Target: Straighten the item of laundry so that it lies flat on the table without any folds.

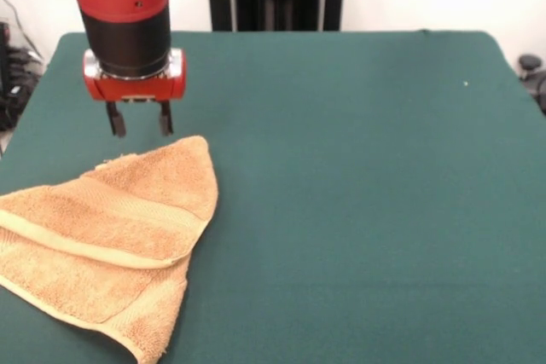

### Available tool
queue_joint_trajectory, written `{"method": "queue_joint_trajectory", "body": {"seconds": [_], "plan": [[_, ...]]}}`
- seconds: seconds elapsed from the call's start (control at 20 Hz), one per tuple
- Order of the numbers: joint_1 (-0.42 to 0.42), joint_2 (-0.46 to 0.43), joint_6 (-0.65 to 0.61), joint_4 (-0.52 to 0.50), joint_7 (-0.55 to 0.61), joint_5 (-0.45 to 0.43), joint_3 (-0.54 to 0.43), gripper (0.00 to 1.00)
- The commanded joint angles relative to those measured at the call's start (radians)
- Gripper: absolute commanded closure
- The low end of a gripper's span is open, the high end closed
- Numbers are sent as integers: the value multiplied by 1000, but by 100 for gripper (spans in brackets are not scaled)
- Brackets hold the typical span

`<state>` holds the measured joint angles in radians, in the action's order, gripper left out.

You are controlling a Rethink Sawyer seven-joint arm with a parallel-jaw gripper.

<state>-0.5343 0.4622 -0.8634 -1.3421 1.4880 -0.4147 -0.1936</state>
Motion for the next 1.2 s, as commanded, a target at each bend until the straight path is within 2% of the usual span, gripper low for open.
{"method": "queue_joint_trajectory", "body": {"seconds": [0.05,0.2,0.35,0.5,0.95,1.2], "plan": [[57,-6,-181,31,-248,-24,-144,0],[42,-32,-148,57,-273,-31,-181,0],[17,-61,-21,79,-303,-51,-233,0],[-2,-93,55,108,-313,-62,-280,0],[-9,-104,29,171,-266,-38,-334,0],[22,-176,-24,277,-253,-64,-328,0]]}}
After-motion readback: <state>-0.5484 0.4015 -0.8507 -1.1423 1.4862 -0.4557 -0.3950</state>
